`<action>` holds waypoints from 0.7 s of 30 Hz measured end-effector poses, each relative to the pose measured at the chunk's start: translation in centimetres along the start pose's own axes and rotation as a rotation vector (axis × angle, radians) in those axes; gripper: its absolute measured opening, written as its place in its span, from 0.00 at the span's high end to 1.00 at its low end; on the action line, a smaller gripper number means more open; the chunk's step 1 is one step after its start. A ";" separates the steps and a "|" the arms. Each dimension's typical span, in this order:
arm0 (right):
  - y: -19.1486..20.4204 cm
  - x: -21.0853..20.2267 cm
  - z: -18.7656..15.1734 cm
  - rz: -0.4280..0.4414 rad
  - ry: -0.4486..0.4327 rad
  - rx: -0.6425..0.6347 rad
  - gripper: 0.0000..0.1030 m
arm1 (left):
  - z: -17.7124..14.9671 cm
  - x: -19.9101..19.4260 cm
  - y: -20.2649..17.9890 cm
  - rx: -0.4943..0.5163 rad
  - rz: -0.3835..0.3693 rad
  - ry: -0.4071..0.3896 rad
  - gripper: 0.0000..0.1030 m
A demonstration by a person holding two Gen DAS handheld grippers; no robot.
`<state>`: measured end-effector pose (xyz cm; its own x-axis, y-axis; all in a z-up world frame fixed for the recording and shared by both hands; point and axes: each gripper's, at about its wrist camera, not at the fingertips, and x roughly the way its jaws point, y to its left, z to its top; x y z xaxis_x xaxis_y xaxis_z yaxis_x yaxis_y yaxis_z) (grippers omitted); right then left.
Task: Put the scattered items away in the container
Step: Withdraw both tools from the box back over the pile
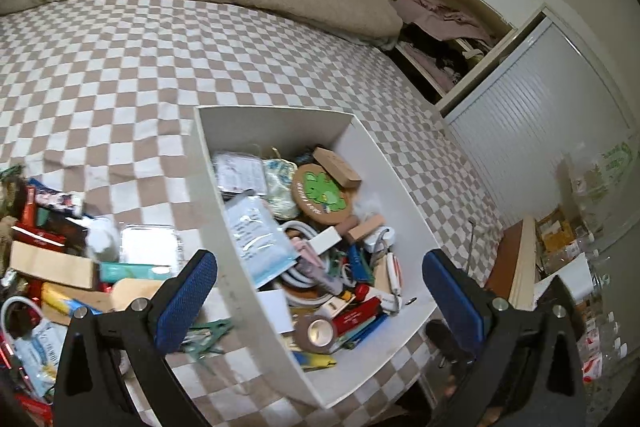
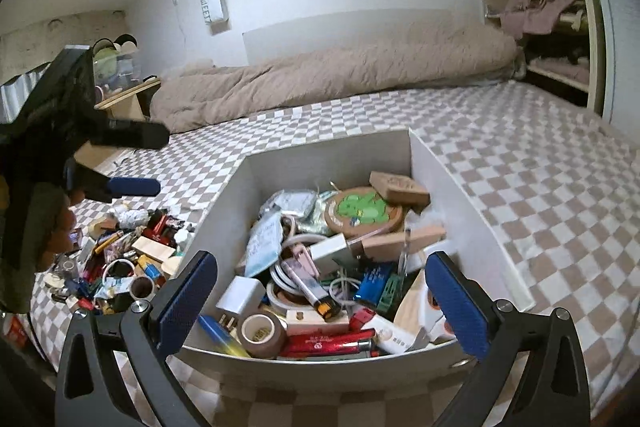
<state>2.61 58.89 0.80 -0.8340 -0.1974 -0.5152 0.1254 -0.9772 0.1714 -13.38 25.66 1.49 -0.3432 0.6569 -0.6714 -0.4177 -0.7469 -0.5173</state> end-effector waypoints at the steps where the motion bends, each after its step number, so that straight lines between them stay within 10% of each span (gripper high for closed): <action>1: 0.2 -0.2 0.2 -0.004 -0.003 -0.004 0.00 | -0.1 -0.4 0.3 0.001 0.001 -0.005 0.00; 21: 7.7 -3.5 2.1 -0.082 -0.026 -0.086 0.00 | -3.9 -10.4 4.1 0.093 0.132 -0.159 0.00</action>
<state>5.37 52.27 5.68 -0.8571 -0.1151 -0.5021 0.1006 -0.9933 0.0561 -8.25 15.38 4.32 -0.5256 0.5674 -0.6339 -0.4332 -0.8198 -0.3745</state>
